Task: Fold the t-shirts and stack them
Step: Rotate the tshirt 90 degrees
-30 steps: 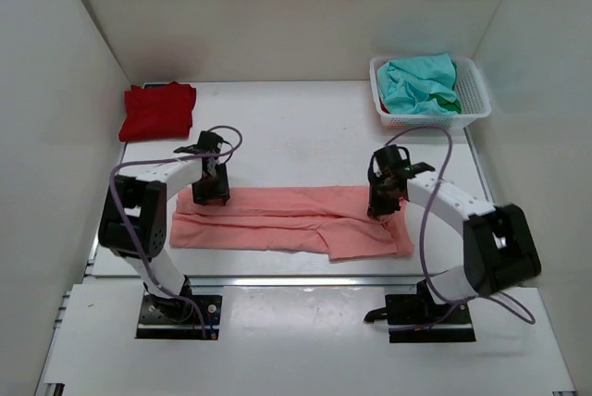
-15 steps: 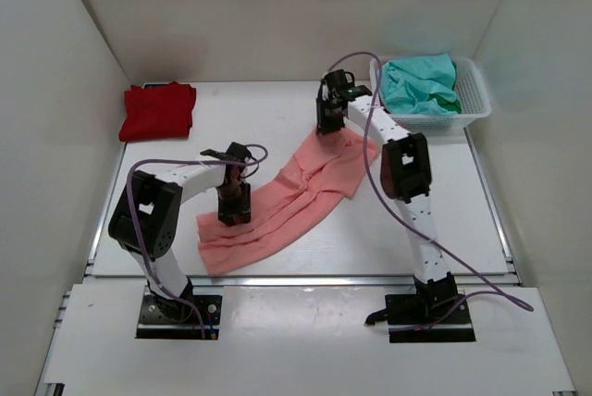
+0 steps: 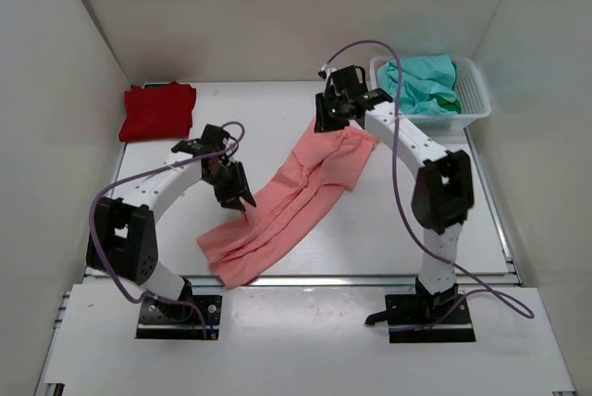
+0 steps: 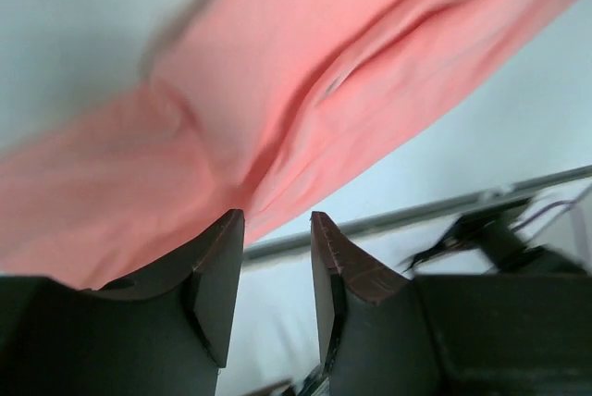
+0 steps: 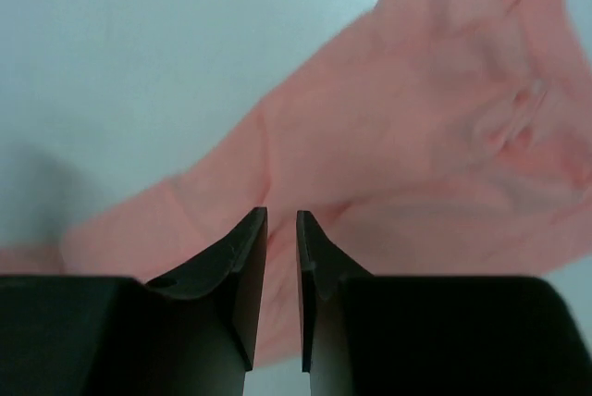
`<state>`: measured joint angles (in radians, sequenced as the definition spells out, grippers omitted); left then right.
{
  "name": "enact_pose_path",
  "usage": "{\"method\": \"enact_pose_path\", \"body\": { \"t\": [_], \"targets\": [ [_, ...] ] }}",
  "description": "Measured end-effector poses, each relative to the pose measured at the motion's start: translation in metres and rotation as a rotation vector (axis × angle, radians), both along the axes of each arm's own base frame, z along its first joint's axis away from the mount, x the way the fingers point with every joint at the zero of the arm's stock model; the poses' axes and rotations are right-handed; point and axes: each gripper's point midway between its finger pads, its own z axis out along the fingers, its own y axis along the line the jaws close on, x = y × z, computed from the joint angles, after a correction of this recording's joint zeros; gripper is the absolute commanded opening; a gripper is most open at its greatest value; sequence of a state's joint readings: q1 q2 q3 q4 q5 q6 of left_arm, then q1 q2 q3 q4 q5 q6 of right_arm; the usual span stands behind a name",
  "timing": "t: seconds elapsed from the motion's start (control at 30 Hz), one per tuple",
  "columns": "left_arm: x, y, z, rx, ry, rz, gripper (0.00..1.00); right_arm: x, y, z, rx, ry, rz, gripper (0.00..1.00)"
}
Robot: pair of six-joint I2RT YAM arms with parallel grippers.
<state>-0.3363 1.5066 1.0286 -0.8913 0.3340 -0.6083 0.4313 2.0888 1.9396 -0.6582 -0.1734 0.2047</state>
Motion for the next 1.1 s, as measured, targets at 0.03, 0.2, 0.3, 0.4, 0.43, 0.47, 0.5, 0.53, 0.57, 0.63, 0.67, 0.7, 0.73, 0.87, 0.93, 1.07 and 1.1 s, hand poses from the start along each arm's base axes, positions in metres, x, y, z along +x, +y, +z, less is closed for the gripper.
{"method": "enact_pose_path", "body": {
  "t": [0.03,0.2,0.3,0.4,0.43,0.47,0.5,0.53,0.57,0.63,0.67,0.7,0.73,0.87,0.93,1.07,1.1],
  "targets": [
    [0.012,0.001,0.006,-0.014,-0.019,0.019,0.46,-0.017,0.000,0.004,0.004,-0.003,0.010,0.16],
    [0.093,-0.016,0.029,-0.045,-0.116,0.003,0.44,-0.110,-0.007,0.004,0.045,0.058,0.042,0.03],
    [0.151,-0.053,0.036,-0.088,-0.206,-0.060,0.42,-0.141,-0.012,-0.009,0.069,0.102,0.055,0.00],
    [0.192,-0.088,0.034,-0.140,-0.259,-0.105,0.42,-0.168,0.001,-0.025,0.099,0.145,0.112,0.00],
    [0.204,-0.098,0.031,-0.153,-0.272,-0.117,0.41,-0.179,0.013,-0.029,0.112,0.158,0.152,0.01],
    [0.215,-0.107,0.027,-0.166,-0.279,-0.129,0.41,-0.192,0.025,-0.033,0.128,0.174,0.193,0.00],
    [0.223,-0.116,0.021,-0.178,-0.280,-0.140,0.40,-0.203,0.036,-0.035,0.146,0.186,0.234,0.00],
    [0.231,-0.124,0.014,-0.186,-0.281,-0.148,0.39,-0.214,0.046,-0.036,0.166,0.196,0.271,0.00],
    [0.238,-0.131,0.006,-0.194,-0.280,-0.156,0.39,-0.225,0.057,-0.039,0.189,0.209,0.308,0.00],
    [0.246,-0.140,-0.014,-0.199,-0.261,-0.167,0.38,-0.242,0.072,-0.046,0.221,0.237,0.362,0.00],
    [0.248,-0.144,-0.025,-0.198,-0.245,-0.171,0.37,-0.248,0.077,-0.051,0.233,0.255,0.378,0.00],
    [0.250,-0.146,-0.037,-0.196,-0.229,-0.174,0.38,-0.252,0.082,-0.058,0.238,0.274,0.391,0.00],
    [0.250,-0.147,-0.048,-0.191,-0.211,-0.175,0.38,-0.256,0.086,-0.066,0.238,0.295,0.401,0.00],
    [0.250,-0.153,-0.058,-0.217,-0.174,-0.178,0.39,-0.272,0.095,-0.104,0.187,0.388,0.424,0.00],
    [0.256,-0.153,-0.059,-0.205,-0.185,-0.169,0.39,-0.274,0.092,-0.125,0.136,0.438,0.409,0.00],
    [0.270,-0.153,-0.058,-0.194,-0.201,-0.131,0.42,-0.267,0.083,-0.139,0.064,0.487,0.359,0.00],
    [0.275,-0.152,-0.059,-0.192,-0.208,-0.119,0.40,-0.260,0.078,-0.139,0.043,0.480,0.342,0.00]
  ]
}}
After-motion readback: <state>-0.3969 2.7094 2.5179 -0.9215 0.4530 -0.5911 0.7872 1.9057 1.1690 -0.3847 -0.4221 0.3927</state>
